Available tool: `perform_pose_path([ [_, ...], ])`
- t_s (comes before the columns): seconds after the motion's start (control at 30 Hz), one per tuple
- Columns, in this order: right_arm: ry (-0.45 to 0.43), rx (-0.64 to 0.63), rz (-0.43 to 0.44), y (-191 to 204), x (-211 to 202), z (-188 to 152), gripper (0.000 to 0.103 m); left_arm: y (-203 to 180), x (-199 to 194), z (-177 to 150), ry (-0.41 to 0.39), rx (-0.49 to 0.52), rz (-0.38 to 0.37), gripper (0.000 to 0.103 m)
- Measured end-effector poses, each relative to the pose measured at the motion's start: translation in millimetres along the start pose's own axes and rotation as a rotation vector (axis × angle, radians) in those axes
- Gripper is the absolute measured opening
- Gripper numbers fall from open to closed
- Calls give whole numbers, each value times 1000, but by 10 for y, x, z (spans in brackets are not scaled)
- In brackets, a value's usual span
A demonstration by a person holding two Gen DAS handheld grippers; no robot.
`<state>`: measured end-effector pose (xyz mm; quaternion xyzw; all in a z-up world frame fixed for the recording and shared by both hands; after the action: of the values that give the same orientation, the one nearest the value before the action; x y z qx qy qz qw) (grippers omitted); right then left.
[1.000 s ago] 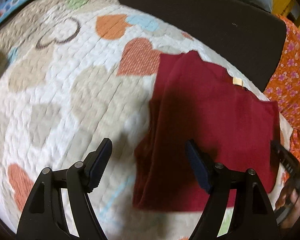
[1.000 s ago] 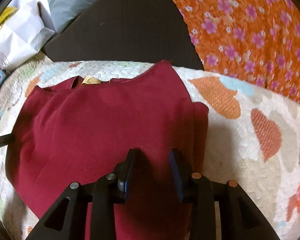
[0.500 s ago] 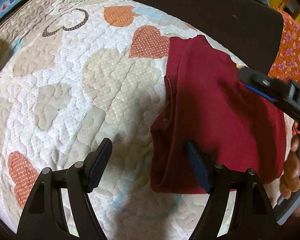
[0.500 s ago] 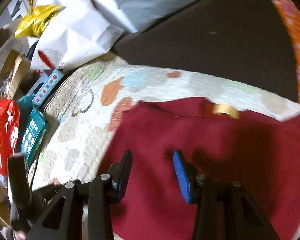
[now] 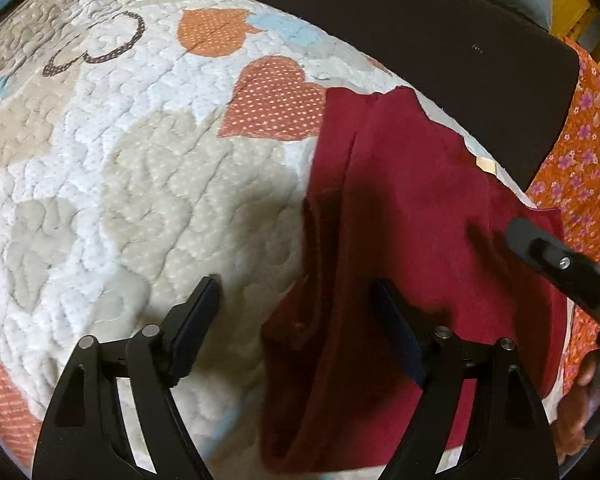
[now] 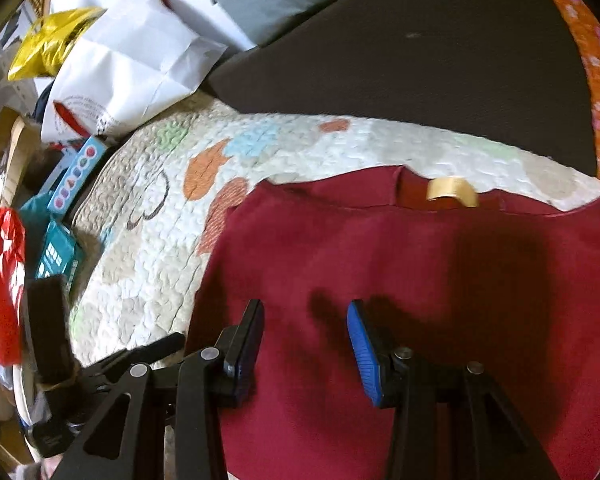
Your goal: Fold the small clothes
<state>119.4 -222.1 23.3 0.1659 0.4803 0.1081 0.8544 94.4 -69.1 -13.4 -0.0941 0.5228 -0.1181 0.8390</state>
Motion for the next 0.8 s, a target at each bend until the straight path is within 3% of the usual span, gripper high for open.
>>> perform_pose_path([
  [0.07,-7,19,12,-40,-35,45,42,-45,19,-9,-22,3,-31,77],
  [0.1,-9,23,17,-36,-42,58,42,-77,13,-13,-29,-1,-66,53],
  [0.13,-8,26,25,-18,-48,77,42,-141,23,-6,-19,-9,-137,42],
  [0.17,-8,29,34,-1,-55,87,43,-157,-9,-2,-22,-10,-150,42],
  [0.23,-4,33,57,67,-69,113,43,-210,-97,13,-52,16,-180,26],
  [0.43,20,1,79,332,-73,219,45,-360,-355,34,-90,51,-328,25],
  [0.8,112,-61,26,537,205,248,45,-689,-354,-69,-81,148,-323,26],
])
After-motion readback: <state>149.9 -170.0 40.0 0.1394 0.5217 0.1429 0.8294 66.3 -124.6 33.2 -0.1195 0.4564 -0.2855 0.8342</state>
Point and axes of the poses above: each gripper's, at about its wrist camera, not at the fingertips, and x roughly the way its jaws point, y to its left, z to its top, the point moved 7 cm from there along x, roughly the way its jaws point, and after that the axes turned 4 degrees about x, right-handed, at the moved point
